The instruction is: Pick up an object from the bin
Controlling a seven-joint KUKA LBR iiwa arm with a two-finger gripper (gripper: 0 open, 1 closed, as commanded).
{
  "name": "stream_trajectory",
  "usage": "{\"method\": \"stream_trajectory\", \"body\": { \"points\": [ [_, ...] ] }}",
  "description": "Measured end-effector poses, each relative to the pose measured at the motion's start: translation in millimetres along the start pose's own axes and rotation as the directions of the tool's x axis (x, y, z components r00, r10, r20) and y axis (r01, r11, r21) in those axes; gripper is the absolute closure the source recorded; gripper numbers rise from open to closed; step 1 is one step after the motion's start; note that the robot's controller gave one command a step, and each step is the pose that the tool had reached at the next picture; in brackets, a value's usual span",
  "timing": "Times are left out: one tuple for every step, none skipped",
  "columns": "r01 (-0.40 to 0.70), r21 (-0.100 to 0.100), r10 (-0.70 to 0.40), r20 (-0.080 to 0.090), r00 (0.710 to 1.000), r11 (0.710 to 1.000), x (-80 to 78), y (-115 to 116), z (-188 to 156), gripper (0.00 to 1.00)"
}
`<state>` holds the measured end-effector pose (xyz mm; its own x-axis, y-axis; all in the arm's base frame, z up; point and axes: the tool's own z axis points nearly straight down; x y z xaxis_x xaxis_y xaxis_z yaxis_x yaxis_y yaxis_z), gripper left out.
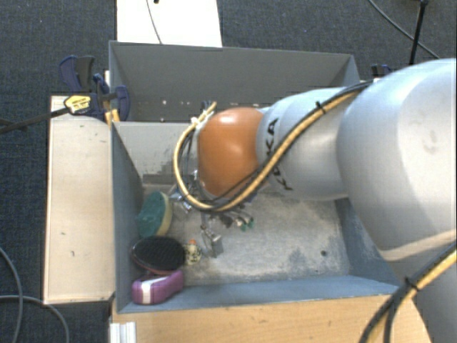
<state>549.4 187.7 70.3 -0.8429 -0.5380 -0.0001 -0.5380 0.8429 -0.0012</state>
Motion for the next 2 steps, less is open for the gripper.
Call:
{"method": "stream_trajectory", "body": {
  "points": [
    [0.279,0.007,-0.279,-0.002,0.960,0.960,-4.3,55.0,-2.5,0.00],
    [0.553,0.033,-0.554,0.031,0.832,0.832,41.7,33.7,-8.5,0.00]
  ]
}}
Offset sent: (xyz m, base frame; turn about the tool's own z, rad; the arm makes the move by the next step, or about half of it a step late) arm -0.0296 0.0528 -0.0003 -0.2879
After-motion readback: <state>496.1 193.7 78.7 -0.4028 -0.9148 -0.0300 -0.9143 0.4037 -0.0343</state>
